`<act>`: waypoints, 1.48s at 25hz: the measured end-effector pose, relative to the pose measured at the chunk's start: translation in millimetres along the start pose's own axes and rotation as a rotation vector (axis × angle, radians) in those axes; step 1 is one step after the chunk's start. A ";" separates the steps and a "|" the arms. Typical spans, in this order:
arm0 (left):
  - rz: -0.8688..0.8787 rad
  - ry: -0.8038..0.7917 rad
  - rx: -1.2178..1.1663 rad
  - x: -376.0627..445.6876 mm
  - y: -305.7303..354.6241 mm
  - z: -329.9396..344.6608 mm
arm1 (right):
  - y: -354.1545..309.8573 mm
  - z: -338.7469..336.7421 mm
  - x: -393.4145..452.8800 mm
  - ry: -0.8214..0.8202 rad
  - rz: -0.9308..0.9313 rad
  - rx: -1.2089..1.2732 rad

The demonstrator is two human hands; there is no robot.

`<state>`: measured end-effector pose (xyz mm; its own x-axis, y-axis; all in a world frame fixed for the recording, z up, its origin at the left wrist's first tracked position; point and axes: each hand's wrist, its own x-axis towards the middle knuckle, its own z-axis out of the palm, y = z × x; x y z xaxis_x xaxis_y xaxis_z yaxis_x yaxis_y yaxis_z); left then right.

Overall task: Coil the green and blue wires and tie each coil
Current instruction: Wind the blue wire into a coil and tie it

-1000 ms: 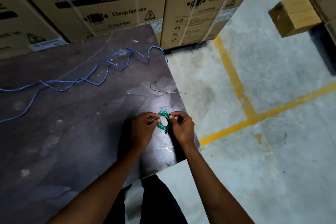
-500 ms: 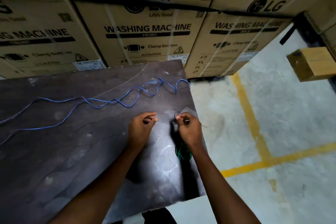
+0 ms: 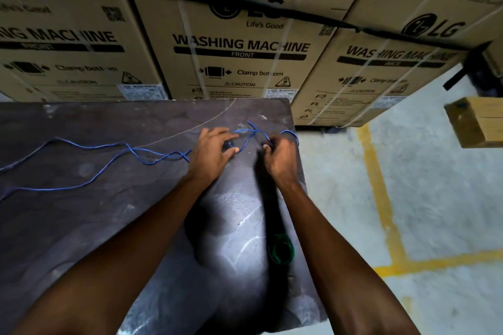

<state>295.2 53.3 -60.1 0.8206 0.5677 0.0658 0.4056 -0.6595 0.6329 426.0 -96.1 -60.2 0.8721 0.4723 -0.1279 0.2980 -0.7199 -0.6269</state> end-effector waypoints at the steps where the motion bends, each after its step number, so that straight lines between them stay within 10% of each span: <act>1: -0.001 -0.036 0.047 3.1 -1.9 1.5 | 0.7 -0.1 1.6 0.009 -0.010 -0.018; 17: -0.089 0.047 0.170 -60.2 -33.0 -140.6 | -137.0 -34.6 -45.5 0.034 -0.475 0.093; 25: 0.144 0.195 -0.120 -67.5 -1.8 -252.2 | -241.4 -38.5 -94.8 -0.044 -0.612 0.144; 37: 0.206 0.279 0.070 -90.6 -35.0 -362.6 | -308.6 -77.0 -113.1 -0.005 -0.717 -0.020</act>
<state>60.6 203.5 191.5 0.7501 0.5256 0.4014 0.2772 -0.8009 0.5307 265.3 33.5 206.8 0.4567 0.8350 0.3069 0.8042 -0.2400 -0.5438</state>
